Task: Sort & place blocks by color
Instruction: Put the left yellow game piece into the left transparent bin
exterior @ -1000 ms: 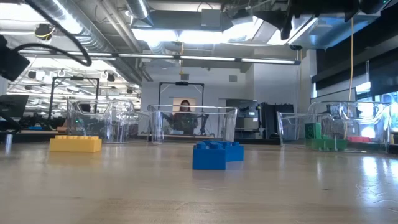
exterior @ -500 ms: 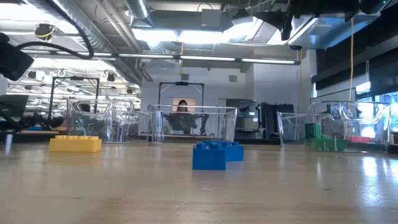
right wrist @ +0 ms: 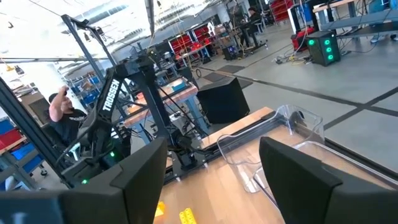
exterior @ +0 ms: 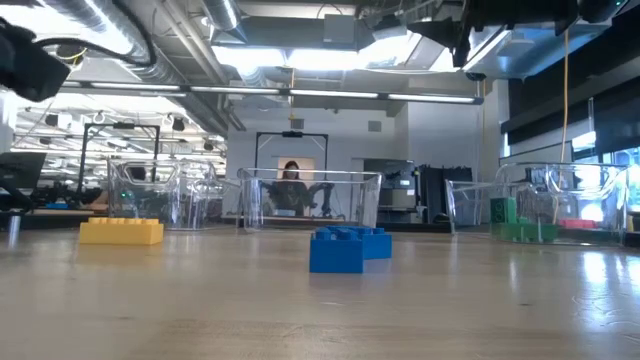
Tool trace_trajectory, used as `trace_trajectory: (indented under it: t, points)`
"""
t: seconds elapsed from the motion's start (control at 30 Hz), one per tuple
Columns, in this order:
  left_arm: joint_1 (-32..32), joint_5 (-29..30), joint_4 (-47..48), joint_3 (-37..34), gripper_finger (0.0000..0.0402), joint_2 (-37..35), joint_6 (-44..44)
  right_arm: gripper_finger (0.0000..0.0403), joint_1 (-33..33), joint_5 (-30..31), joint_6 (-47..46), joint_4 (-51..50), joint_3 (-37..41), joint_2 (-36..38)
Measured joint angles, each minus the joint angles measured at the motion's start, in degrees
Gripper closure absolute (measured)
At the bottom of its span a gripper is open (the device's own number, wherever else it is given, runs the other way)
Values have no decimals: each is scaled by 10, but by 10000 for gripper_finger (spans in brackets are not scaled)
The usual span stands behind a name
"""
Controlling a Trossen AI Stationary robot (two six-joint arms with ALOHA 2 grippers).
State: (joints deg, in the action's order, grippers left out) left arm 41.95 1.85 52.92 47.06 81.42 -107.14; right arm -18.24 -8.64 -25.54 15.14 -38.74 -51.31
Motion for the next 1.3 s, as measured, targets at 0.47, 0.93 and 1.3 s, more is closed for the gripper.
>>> trace_trajectory:
  t: [0.47,0.93,1.3]
  points:
    - [0,-11,-55,-35,167,71,-118,144,0,0,2,0,0,0]
    - [-12,52,-108,-48,275,27,-52,144,0,0,18,-4,0,0]
    - [-94,377,-159,6,274,-222,323,144,11,-37,-1,-4,0,-2]
